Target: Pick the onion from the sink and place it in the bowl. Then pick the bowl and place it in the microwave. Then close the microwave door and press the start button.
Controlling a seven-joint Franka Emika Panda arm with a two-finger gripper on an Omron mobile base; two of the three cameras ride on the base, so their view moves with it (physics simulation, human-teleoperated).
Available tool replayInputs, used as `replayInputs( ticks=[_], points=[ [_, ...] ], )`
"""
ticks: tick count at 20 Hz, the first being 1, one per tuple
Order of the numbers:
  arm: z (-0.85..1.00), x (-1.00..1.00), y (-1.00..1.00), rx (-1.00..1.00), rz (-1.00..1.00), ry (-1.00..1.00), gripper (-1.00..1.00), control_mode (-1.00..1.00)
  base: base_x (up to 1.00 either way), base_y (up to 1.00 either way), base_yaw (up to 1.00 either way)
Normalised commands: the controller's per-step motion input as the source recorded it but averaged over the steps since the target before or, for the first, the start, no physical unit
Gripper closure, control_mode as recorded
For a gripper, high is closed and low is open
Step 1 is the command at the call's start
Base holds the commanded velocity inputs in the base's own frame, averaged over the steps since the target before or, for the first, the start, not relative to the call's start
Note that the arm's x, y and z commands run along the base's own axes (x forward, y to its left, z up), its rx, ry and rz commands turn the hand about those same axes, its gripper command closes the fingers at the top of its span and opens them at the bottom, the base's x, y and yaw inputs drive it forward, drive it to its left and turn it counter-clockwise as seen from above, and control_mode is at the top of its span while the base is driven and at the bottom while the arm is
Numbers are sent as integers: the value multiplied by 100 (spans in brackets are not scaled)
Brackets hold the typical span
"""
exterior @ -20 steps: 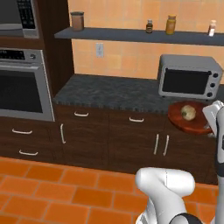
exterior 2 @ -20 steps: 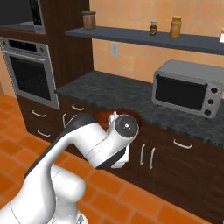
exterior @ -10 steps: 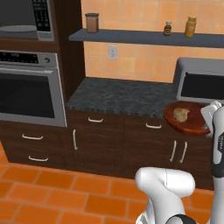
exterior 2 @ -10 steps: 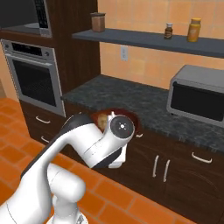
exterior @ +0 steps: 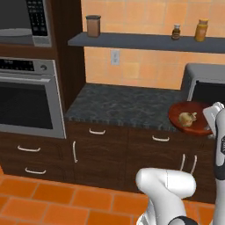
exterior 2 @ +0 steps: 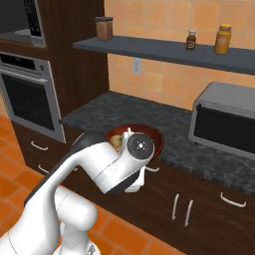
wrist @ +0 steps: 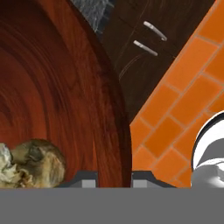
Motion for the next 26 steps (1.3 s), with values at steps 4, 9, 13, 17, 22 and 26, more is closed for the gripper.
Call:
replayInputs(
  ticks=[4,9,13,17,22,26],
  points=[
    [0,0,0,0,0,0,100,100,79,68,0],
    [0,0,0,0,0,0,100,100,21,100,-4],
    [0,0,0,0,0,0,100,100,0,100,-8],
    [0,0,0,0,0,0,100,100,0,100,-13],
    [0,0,0,0,0,0,100,100,-6,100,-14],
    [0,0,0,0,0,0,100,100,-18,100,-13]
  ],
)
